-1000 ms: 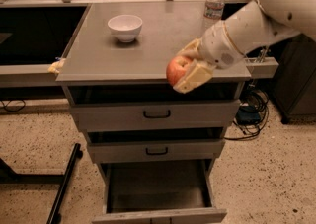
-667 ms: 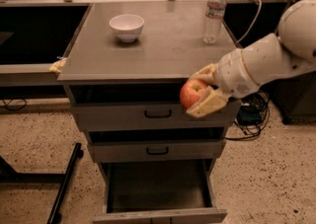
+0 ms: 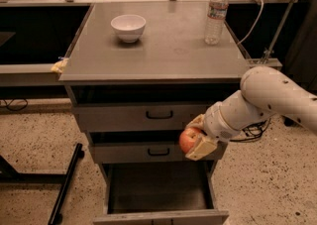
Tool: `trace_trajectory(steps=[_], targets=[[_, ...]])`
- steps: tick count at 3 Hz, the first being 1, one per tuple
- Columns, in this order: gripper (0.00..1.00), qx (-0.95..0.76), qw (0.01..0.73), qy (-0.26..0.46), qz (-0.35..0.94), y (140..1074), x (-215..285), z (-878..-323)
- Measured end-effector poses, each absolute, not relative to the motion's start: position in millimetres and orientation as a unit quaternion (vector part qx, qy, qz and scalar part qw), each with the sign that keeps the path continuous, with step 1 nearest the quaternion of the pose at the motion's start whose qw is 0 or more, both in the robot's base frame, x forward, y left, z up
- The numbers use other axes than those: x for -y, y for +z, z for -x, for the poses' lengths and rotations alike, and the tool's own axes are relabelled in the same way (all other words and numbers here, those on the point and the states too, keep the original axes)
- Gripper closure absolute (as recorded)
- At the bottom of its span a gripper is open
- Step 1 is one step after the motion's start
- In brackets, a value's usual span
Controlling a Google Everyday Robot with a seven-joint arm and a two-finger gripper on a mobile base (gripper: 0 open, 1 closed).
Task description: Place apple into bottom drawer
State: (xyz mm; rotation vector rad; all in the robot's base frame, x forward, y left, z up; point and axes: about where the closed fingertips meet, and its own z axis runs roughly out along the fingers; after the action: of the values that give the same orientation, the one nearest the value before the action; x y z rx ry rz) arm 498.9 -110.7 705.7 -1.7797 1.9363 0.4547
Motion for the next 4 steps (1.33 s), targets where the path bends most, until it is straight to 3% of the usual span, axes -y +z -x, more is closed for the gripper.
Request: trace_trajectory(steps=[2,3,4], targets=[[1.00,-0.707,0.240,0.203,0.634,650.1,100.0,-486.6],[1.00,-0.690,0.256,0.251,0.628,535.4,76.3,-452.5],[1.00,-0.669,0.297,0.245,0.635,465.9,58.5,-476.2]])
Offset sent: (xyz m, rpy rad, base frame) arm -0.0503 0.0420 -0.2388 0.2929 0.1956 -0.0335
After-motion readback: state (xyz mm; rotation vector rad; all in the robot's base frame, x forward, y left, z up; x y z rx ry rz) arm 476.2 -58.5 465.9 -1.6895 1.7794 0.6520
